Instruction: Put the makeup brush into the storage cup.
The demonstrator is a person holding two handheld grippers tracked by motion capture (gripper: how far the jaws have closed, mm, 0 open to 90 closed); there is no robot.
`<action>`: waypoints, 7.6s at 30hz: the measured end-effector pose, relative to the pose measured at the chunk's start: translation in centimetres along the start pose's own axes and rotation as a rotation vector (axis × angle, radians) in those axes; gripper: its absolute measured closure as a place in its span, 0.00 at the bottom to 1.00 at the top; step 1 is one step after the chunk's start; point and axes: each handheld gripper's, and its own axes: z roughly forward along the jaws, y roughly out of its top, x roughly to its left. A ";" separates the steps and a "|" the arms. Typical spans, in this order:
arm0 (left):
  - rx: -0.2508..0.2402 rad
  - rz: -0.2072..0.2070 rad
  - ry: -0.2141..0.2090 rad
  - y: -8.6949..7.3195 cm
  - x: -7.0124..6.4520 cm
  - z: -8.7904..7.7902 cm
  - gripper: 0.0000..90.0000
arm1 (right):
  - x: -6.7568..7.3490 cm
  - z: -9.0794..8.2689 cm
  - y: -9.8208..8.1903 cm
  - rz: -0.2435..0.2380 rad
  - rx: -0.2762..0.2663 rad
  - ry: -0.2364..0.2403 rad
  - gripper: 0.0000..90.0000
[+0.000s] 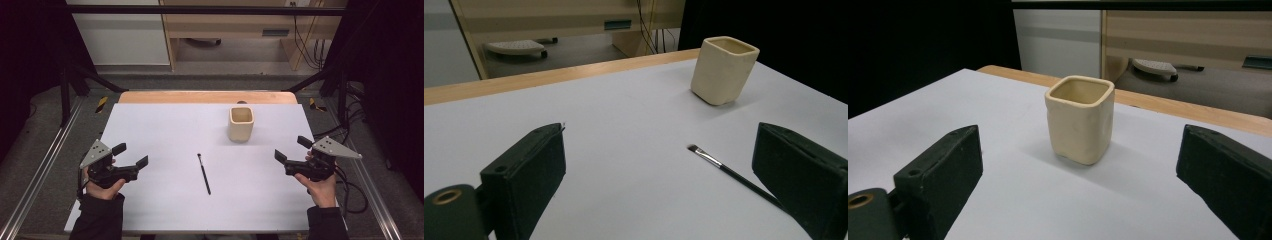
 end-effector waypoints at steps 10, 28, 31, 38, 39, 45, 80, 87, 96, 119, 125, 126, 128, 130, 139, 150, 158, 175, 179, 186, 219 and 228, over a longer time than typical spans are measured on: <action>0.026 -0.002 0.001 -0.3 -0.8 0.9 0.08 | -0.1 0.0 -0.3 0.000 0.019 -0.007 0.05; 0.079 0.009 -0.015 -0.6 -3.6 3.4 0.08 | 0.5 0.7 -0.7 -0.002 0.050 0.000 0.06; 0.096 0.019 -0.024 -0.4 -4.1 4.0 0.08 | 0.5 0.8 -0.8 -0.002 0.057 0.002 0.06; 0.107 0.034 -0.039 0.1 -5.4 5.4 0.08 | 0.8 1.1 -1.0 -0.009 0.069 0.006 0.06; 0.108 0.031 -0.040 0.1 -5.6 5.7 0.08 | 0.8 1.1 -1.0 -0.010 0.070 0.007 0.06; 0.132 0.036 -0.054 0.1 -6.6 7.2 0.09 | 0.8 1.2 -1.1 -0.014 0.071 0.011 0.06; 0.319 0.053 -0.016 -3.7 -11.2 14.6 0.19 | 1.0 1.5 -1.3 -0.017 0.082 0.020 0.06; 0.362 0.064 -0.002 -4.6 -11.7 15.5 0.25 | 1.0 1.6 -1.3 -0.015 0.081 0.023 0.06; 0.424 0.065 0.009 -5.9 -12.0 16.3 0.36 | 1.0 1.6 -1.4 -0.013 0.086 0.023 0.06; 0.465 0.122 0.003 -5.8 -12.3 15.9 0.70 | 0.9 1.6 -1.5 -0.011 0.092 0.015 0.06; 0.474 0.113 -0.016 -5.7 -12.2 15.8 0.74 | 0.9 1.6 -1.4 -0.009 0.091 0.013 0.06; 0.480 0.119 -0.022 -5.6 -12.2 15.7 0.74 | 0.9 1.6 -1.4 -0.008 0.091 0.014 0.06; 0.482 0.115 -0.031 -5.6 -12.3 15.7 0.76 | 0.9 1.6 -1.4 -0.008 0.091 0.015 0.06; 0.485 0.114 -0.040 -5.6 -12.3 15.6 0.77 | 0.9 1.6 -1.4 -0.010 0.092 0.014 0.06; 0.492 0.116 -0.065 -5.6 -12.5 15.6 0.81 | 1.0 1.7 -1.5 -0.010 0.096 0.019 0.06; 0.506 0.126 -0.100 -5.5 -12.8 15.5 0.84 | 1.0 1.7 -1.5 -0.011 0.093 0.021 0.06; 0.505 0.131 -0.124 -5.6 -13.2 15.6 0.87 | 1.0 1.6 -1.5 -0.012 0.091 0.020 0.07; 0.513 0.205 -0.135 -5.5 -14.0 15.4 0.92 | 1.0 1.6 -1.5 -0.014 0.088 0.025 0.07; 0.515 0.219 -0.145 -5.5 -14.2 15.4 0.93 | 1.0 1.6 -1.5 -0.014 0.089 0.025 0.08; 0.522 0.226 -0.148 -5.5 -14.3 15.4 0.92 | 1.0 1.6 -1.5 -0.013 0.089 0.026 0.08; 0.738 0.288 -0.180 -2.1 -14.0 18.6 0.48 | 0.9 1.6 -1.4 -0.011 0.096 0.033 0.09; 0.776 0.307 -0.186 -2.4 -14.1 19.0 0.67 | 1.0 1.7 -1.5 -0.010 0.103 0.045 0.09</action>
